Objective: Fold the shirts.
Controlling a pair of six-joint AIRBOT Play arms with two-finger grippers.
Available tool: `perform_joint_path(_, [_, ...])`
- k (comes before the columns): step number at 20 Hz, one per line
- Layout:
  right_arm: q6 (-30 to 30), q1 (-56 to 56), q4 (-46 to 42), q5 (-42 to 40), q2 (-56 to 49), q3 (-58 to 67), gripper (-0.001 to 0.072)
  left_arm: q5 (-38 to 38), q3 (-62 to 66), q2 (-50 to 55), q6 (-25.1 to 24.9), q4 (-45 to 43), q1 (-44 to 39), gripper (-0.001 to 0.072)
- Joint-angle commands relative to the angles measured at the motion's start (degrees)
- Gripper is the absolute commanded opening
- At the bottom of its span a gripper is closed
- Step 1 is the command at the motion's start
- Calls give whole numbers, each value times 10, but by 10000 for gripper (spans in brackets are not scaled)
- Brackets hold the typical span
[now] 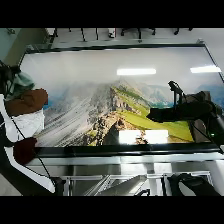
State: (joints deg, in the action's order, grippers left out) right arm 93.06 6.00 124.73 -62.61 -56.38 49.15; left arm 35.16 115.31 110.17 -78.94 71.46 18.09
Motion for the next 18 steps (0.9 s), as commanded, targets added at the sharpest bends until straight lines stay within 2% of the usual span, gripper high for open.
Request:
perform_joint_path(1, [-1, 0, 1, 12, -15, 0, 26, 0, 1, -115, -29, 46, -54, 13])
perform_joint_path(3, [-1, 0, 8, 12, -20, 0, 26, 60, 1, -183, -63, 100, -108, 13])
perform_joint_path(6, [0, 0, 12, 11, -22, 0, 26, 185, 1, -269, -120, 235, -201, 13])
perform_joint_path(9, [0, 0, 15, -17, -21, 1, 25, 322, -2, -319, -118, 293, -318, 13])
perform_joint_path(11, [0, 0, 15, -30, -11, 1, 25, 400, -30, -337, -82, 291, -401, 13])
perform_joint_path(13, [0, -1, 15, -31, 8, 1, 25, 416, -98, -348, -46, 285, -473, 13])
perform_joint_path(15, [0, -7, 15, -32, 31, 1, 25, 390, -184, -345, -9, 286, -525, 13])
perform_joint_path(18, [0, -49, 15, -51, 65, 3, 37, 365, -286, -320, 17, 295, -553, 13])
